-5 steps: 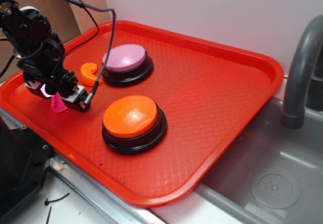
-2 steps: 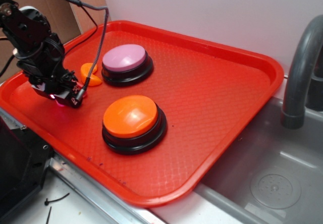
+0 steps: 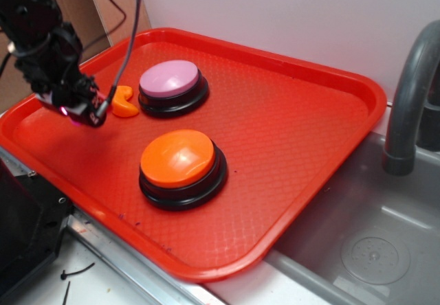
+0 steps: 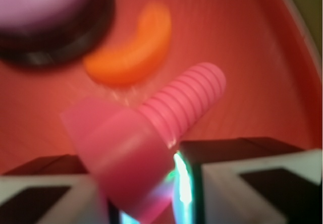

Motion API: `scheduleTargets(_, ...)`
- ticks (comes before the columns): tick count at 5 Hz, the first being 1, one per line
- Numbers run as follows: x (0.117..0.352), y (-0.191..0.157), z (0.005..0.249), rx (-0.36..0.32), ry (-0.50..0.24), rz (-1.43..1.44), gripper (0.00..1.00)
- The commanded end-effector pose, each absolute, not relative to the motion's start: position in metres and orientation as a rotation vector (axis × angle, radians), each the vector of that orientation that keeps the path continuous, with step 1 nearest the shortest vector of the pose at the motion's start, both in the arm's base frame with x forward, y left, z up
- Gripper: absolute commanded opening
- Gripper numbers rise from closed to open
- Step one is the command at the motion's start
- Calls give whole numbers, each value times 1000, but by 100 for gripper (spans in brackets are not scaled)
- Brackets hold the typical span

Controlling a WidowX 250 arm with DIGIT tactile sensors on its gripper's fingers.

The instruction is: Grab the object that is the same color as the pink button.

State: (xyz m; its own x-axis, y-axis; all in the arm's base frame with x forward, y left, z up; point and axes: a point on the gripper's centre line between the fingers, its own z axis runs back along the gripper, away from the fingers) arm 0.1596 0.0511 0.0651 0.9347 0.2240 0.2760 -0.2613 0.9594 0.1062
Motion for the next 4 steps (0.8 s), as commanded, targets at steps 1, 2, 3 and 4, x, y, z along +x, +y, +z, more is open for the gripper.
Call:
scheduleTargets(1,180,19,163,49,-335,59,0)
scheduleTargets(2,183,9,195,-60,-353,46,0)
scheduleTargets(3,190,12,218,-59,-283,158,0)
scheduleTargets(4,202,14,224,-14,-216,237,0)
